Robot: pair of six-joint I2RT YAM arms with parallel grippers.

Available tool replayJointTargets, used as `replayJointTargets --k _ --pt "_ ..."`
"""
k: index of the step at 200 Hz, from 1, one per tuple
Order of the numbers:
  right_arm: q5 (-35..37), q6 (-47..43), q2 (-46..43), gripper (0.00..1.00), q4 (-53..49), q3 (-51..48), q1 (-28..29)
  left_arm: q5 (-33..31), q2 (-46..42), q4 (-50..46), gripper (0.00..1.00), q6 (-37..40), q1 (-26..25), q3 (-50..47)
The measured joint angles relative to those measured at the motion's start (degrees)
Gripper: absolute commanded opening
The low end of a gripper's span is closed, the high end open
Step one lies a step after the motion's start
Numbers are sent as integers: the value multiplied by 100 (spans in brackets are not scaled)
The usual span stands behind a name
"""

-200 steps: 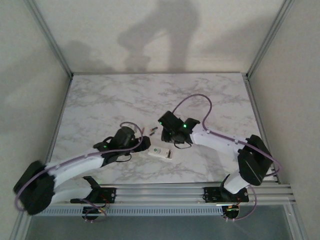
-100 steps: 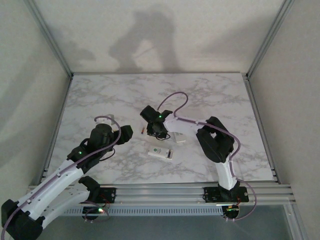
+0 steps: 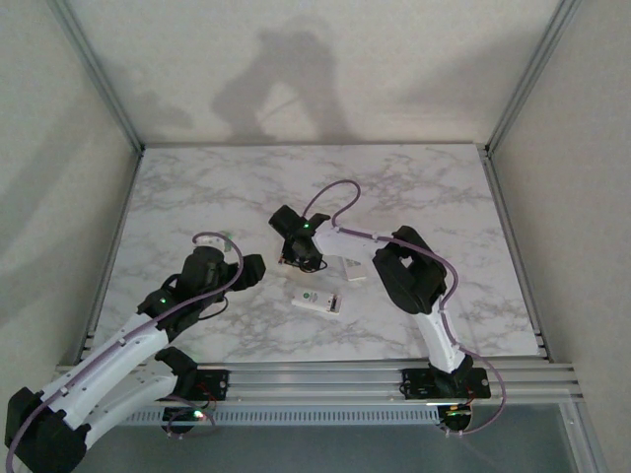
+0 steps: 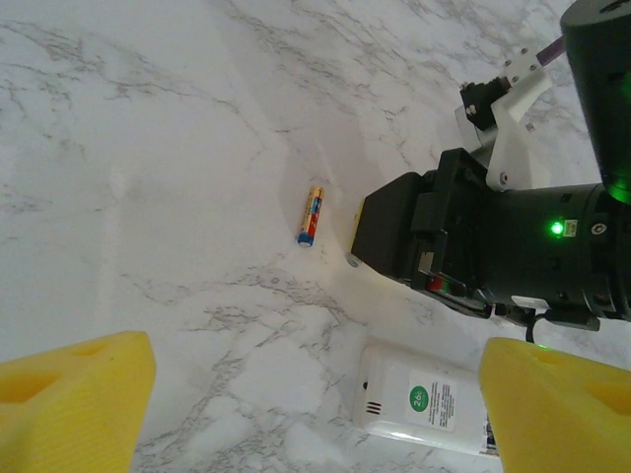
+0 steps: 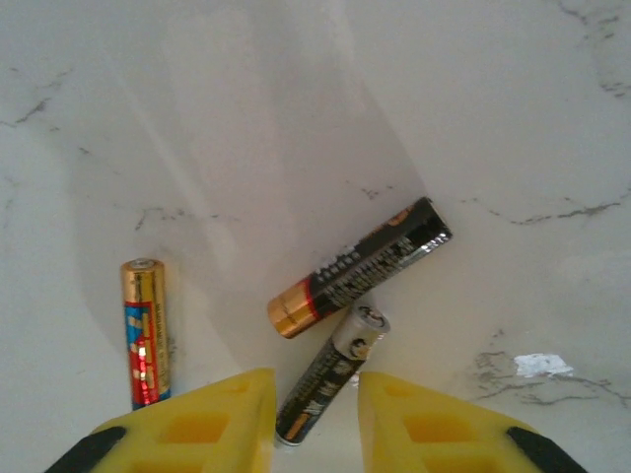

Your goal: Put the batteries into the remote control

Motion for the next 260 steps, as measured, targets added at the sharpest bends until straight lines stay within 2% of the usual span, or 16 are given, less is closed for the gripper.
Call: replayJointTargets --k 56,90,122,166,194,220,260 --pt "127 -173 26 13 -245 39 0 46 109 44 88 -2 26 -61" --pt "188 -221 -136 9 -225 -146 -2 170 219 138 88 0 35 -107" --pt "317 -212 -1078 7 -203 -927 -4 413 535 256 88 -4 48 -122" --pt "656 144 -3235 6 -81 -2468 -7 872 1095 568 88 2 59 -122" --pt "741 496 -4234 6 -94 -3510 -4 1187 1523 813 88 22 59 -122" --pt "673 715 -4614 6 -50 -4138 15 1478 1956 1036 87 44 57 -120" --pt "374 938 -4350 6 293 -4299 190 1893 2562 1279 93 68 57 -46"
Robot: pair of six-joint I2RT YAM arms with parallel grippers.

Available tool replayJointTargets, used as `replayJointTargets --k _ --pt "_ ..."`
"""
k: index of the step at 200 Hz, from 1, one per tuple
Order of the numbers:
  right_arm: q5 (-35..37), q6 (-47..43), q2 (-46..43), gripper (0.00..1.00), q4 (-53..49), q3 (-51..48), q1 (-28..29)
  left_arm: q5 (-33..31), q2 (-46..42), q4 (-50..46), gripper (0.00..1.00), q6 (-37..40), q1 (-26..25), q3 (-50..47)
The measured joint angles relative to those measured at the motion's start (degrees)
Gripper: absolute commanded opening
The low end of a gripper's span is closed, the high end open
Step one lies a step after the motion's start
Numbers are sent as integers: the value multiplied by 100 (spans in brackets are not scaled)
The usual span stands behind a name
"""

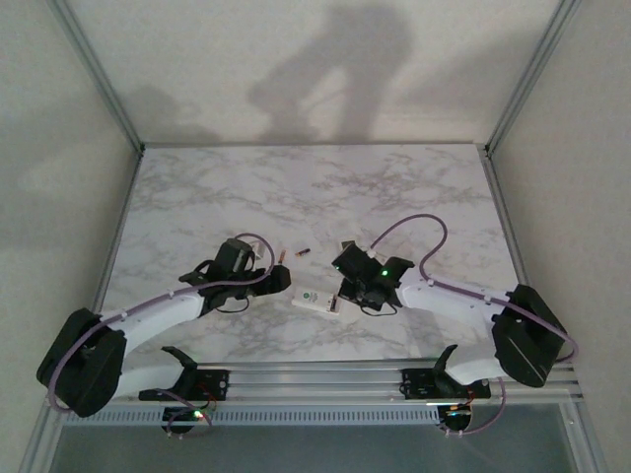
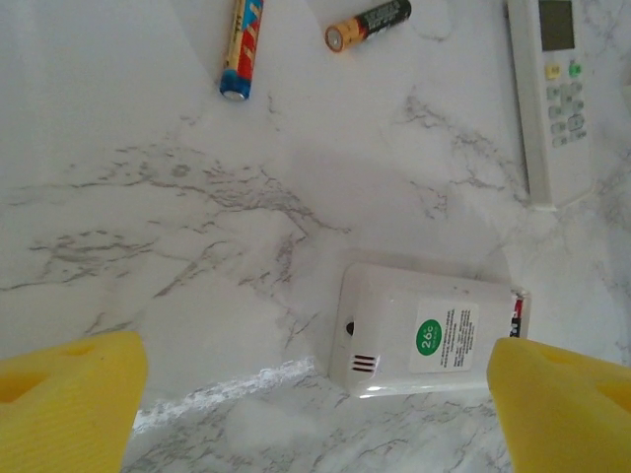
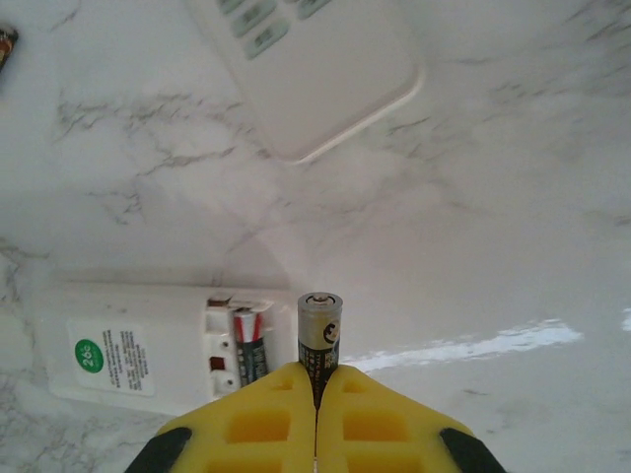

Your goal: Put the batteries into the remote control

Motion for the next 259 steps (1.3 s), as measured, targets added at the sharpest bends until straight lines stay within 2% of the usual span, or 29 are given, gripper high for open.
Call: replayJointTargets --k 49,141,259 --pt "-243 203 590 7 442 0 96 133 61 118 99 -9 0 0" --pt "-380 201 1021 8 557 61 216 142 61 149 99 -11 0 0" --pt "-380 -72 1025 21 433 348 245 142 61 184 99 -11 -7 0"
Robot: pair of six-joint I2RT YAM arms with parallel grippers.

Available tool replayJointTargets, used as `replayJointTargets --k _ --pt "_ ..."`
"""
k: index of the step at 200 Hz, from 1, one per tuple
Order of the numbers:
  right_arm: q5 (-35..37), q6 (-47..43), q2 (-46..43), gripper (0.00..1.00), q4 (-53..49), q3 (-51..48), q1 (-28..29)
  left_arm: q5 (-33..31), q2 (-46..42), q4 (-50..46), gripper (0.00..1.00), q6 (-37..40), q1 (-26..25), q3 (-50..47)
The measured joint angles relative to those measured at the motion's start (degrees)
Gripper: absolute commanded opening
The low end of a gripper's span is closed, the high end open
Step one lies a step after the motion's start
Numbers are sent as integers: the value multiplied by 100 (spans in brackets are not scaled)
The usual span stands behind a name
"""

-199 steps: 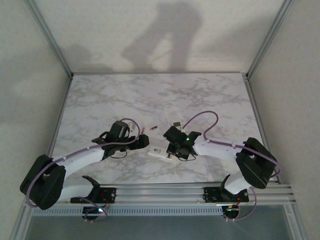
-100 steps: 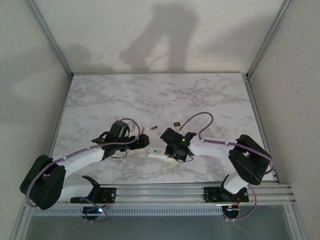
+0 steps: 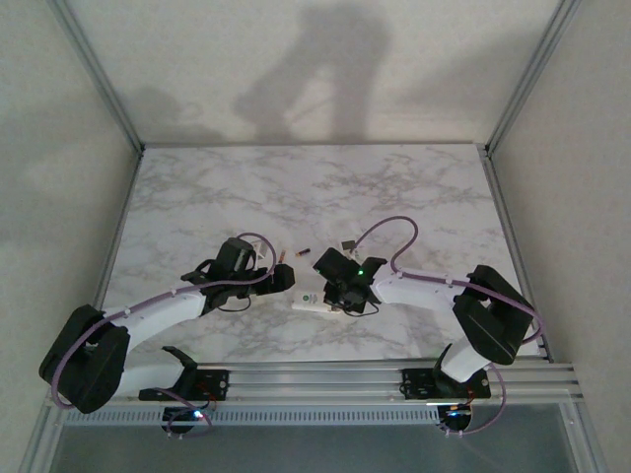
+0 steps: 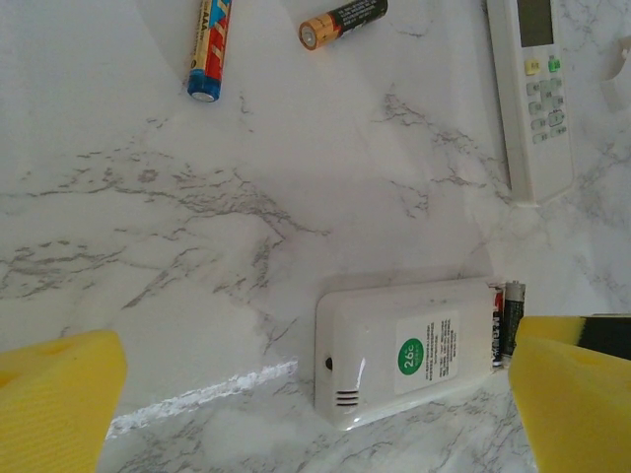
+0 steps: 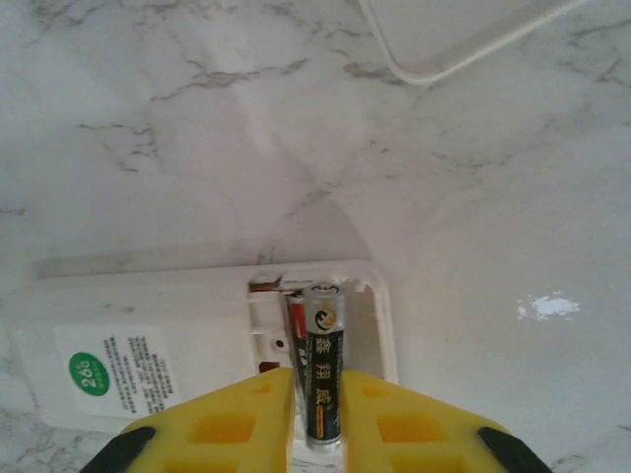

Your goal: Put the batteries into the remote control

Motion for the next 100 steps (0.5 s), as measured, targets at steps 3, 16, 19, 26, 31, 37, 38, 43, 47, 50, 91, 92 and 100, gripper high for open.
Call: replayJointTargets --k 3,16,19,26,31,37,38,43,47,50,91,92,100 --pt "7 -11 0 21 -11 11 0 -2 0 0 99 2 0 0" --pt "39 -85 0 21 -63 35 0 -2 0 0 99 2 0 0" --pt "46 -92 0 21 -79 35 0 -2 0 0 99 2 0 0" --pt "55 -116 0 21 -120 39 0 -2 0 0 99 2 0 0" --pt "68 -131 0 21 -153 42 0 0 0 0 99 2 0 0" --pt "74 -155 0 21 -190 42 0 0 0 0 99 0 0 0" --pt "76 -160 0 21 -195 42 0 -2 0 0 99 2 0 0" --pt "94 -170 0 21 -219 42 0 0 0 0 100 0 0 0" --pt "109 -190 0 21 -232 42 0 -2 0 0 99 2 0 0" --pt "114 -203 0 21 -247 42 0 0 0 0 100 0 0 0" --pt "199 -297 105 18 -319 63 0 -2 0 0 99 0 -9 0" --pt "199 -297 107 18 -319 63 0 -2 0 0 99 2 -11 0" --pt "199 -317 120 17 -319 63 0 -2 0 0 99 0 -11 0"
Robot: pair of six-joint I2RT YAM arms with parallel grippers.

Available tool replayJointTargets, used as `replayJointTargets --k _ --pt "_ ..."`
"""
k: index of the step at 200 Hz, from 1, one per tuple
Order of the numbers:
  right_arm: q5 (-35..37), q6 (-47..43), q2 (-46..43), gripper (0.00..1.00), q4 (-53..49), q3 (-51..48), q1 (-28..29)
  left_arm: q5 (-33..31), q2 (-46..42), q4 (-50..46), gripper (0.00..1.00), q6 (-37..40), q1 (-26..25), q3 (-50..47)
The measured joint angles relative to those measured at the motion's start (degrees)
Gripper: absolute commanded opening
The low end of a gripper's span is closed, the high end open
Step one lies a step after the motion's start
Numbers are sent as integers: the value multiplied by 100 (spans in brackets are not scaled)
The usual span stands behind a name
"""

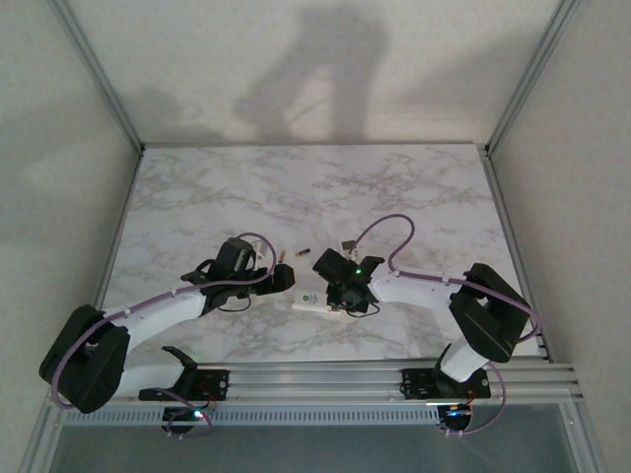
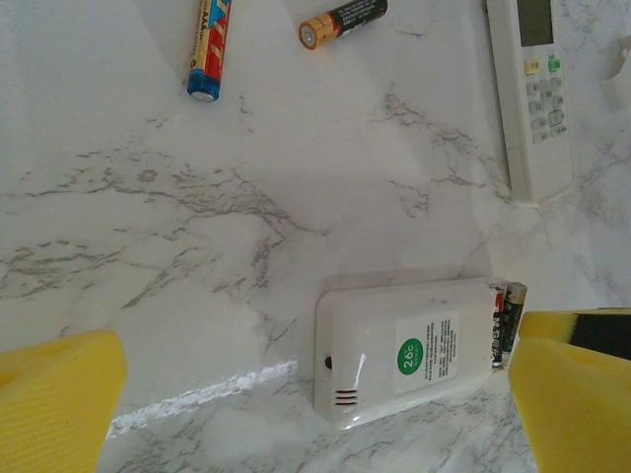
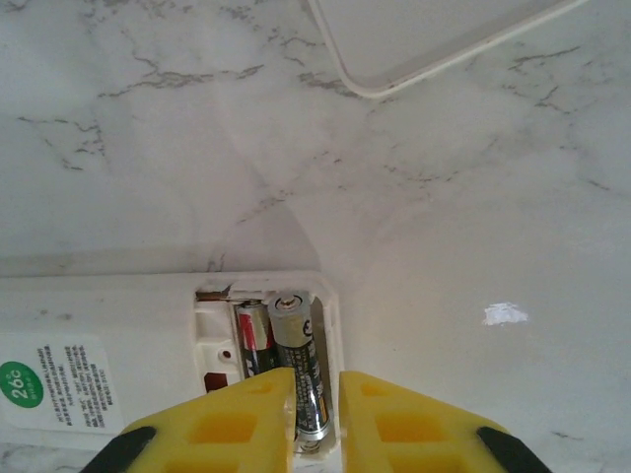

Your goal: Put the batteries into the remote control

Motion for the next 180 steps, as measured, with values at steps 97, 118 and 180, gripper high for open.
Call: replayJointTargets --k 97,118,180 --pt "85 -85 243 13 4 157 0 2 2 2 99 2 -24 0" --pt "85 -79 243 11 9 157 7 2 7 7 99 2 -28 0" --pt "-90 28 203 12 26 125 26 2 39 66 99 -24 -68 0"
